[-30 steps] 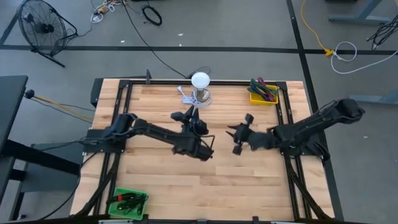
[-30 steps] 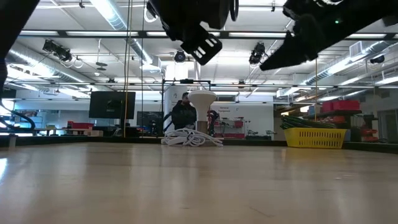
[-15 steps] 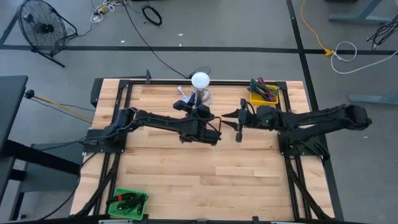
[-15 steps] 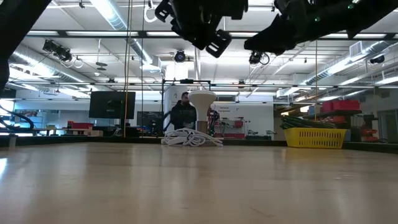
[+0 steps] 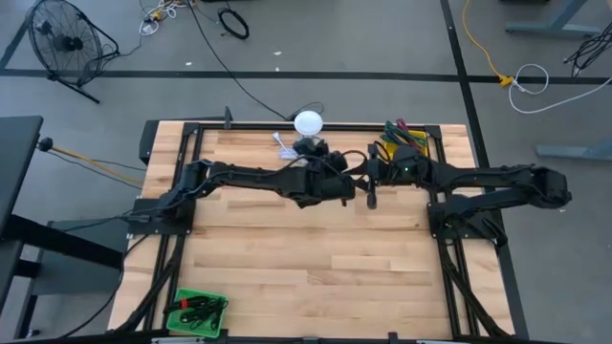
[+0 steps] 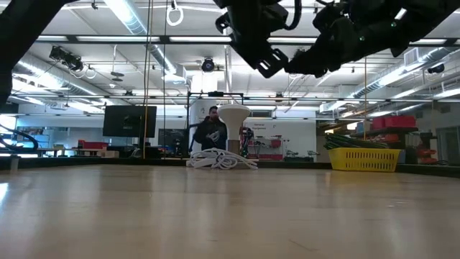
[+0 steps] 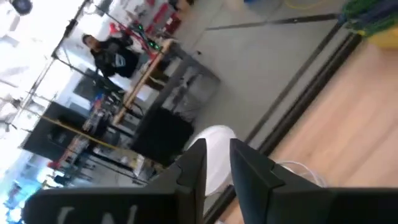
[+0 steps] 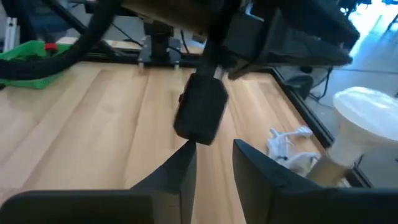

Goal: Pick & Place USB Port
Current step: Return to Home Position

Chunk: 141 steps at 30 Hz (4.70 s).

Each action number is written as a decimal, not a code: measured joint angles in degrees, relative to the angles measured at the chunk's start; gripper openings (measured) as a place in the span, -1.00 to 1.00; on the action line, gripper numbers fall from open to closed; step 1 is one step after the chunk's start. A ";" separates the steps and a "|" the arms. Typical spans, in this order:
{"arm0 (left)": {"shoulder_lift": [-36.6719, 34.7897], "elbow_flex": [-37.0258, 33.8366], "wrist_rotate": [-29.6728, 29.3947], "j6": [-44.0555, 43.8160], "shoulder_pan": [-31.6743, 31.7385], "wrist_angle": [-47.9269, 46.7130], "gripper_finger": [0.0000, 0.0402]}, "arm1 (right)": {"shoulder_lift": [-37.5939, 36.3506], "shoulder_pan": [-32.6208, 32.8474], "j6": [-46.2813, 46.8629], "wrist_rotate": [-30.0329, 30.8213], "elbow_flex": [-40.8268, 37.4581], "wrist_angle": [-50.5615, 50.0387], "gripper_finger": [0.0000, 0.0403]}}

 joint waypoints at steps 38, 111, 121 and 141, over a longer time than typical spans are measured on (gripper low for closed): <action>-12.78 -0.18 59.60 12.33 11.26 3.31 -0.79 | -11.64 -9.27 0.07 -12.28 0.13 -12.95 -0.48; -122.68 -102.40 58.95 -6.22 16.98 23.84 -0.79 | -33.41 4.07 20.77 12.91 -30.84 9.79 -0.48; -122.66 -102.40 58.22 -4.64 16.98 24.93 -0.79 | -36.36 13.36 16.76 25.22 -30.84 13.90 -0.48; -122.66 -98.20 56.36 -0.63 16.98 24.97 -0.79 | -60.48 20.35 5.54 38.52 -30.84 2.07 -0.48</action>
